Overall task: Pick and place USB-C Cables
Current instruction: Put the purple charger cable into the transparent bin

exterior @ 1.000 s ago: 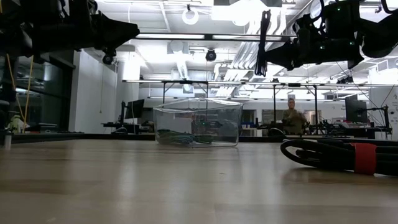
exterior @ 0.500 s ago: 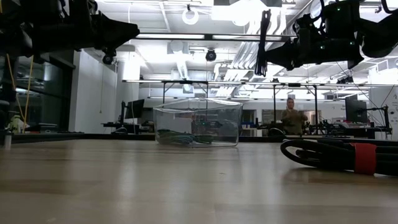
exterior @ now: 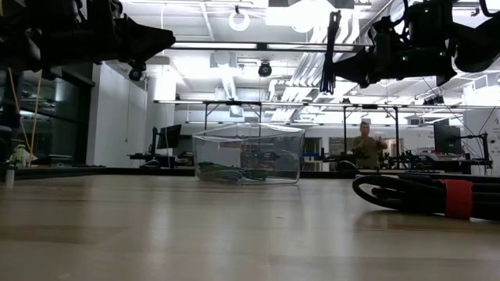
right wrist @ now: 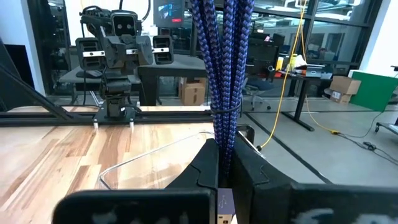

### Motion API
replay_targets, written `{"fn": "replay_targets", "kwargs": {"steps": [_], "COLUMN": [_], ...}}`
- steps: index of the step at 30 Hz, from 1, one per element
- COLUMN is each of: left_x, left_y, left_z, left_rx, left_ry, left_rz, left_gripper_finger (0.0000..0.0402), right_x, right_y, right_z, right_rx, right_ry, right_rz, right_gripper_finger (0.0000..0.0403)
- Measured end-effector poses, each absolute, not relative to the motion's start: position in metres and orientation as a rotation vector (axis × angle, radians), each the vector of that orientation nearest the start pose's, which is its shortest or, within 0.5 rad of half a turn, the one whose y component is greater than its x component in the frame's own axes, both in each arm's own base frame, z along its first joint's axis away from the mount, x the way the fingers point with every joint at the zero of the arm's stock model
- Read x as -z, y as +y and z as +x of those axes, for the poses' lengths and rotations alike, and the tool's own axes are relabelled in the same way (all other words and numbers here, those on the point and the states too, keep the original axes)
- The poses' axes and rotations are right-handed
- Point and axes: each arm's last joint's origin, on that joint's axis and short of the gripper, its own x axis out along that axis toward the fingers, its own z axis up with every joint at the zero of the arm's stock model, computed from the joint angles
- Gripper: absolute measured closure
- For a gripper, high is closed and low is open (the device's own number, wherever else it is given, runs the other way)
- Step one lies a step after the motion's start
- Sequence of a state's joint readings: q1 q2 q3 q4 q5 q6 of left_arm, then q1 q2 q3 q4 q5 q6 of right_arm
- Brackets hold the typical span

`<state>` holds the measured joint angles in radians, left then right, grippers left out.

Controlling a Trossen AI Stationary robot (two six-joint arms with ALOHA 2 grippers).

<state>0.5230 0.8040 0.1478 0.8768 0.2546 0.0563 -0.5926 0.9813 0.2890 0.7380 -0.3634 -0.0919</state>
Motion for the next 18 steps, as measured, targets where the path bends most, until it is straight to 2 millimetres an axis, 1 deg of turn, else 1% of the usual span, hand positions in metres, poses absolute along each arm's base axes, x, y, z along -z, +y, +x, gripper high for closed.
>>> {"fn": "replay_targets", "kwargs": {"steps": [6,12,18], "left_x": [-0.2111,-0.2088,-0.2087], "left_y": [0.0742,0.0745,0.0745], "left_z": [0.1434,0.1438,0.1438], "left_rx": [-0.272,-0.272,-0.272], "left_ry": [-0.182,-0.16,-0.158], "left_rz": [0.133,0.124,0.124], "left_gripper_finger": [0.0312,0.0312,0.0312], "right_x": [-0.2207,-0.2178,-0.2197], "right_y": [-0.1002,-0.1001,-0.1], "right_z": [0.1672,0.1674,0.1673], "right_rx": [0.233,0.223,0.225], "right_ry": [-0.062,-0.038,-0.055], "right_rz": [-0.142,-0.105,-0.12], "right_gripper_finger": [0.0402,0.0402,0.0402]}}
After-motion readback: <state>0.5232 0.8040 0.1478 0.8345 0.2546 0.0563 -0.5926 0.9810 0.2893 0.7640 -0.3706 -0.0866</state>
